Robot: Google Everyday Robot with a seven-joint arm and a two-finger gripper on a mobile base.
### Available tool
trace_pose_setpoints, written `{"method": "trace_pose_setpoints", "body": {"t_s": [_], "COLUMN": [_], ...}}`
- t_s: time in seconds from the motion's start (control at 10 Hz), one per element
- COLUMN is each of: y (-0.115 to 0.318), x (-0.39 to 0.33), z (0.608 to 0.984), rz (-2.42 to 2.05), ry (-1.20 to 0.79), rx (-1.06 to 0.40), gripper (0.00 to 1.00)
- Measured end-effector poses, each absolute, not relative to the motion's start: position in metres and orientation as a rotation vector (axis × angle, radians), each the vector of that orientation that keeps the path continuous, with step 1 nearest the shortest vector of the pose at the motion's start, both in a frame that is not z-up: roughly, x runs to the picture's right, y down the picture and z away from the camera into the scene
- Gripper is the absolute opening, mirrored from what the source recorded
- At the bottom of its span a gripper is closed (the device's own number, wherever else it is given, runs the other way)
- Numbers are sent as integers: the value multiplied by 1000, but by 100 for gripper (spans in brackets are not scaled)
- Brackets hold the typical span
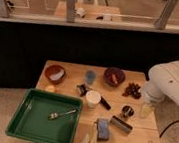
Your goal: Place pepper in red bowl
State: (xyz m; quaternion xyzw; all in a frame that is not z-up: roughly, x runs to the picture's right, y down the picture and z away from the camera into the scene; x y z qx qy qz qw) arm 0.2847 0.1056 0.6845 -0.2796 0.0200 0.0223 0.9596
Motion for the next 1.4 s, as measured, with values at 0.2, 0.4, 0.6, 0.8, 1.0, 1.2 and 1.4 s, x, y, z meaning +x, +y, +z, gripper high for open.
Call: {"method": "trace_pose_setpoints", "body": {"t_s": [0.2, 0.4, 0.6, 0.8, 1.0, 1.2, 1.4], "y": [106, 106, 105, 99, 78, 49, 15], "x": [285, 285, 285, 281, 270, 259, 245], "z": [685, 685, 685, 694, 719, 748, 779], "rz": [45, 45, 46, 53, 49, 43, 69], "ry": [41, 40, 40, 36, 26, 0, -42], "rx": [-567, -567, -567, -583, -598, -599, -596], "gripper": [80, 80, 80, 80, 80, 80, 80]}}
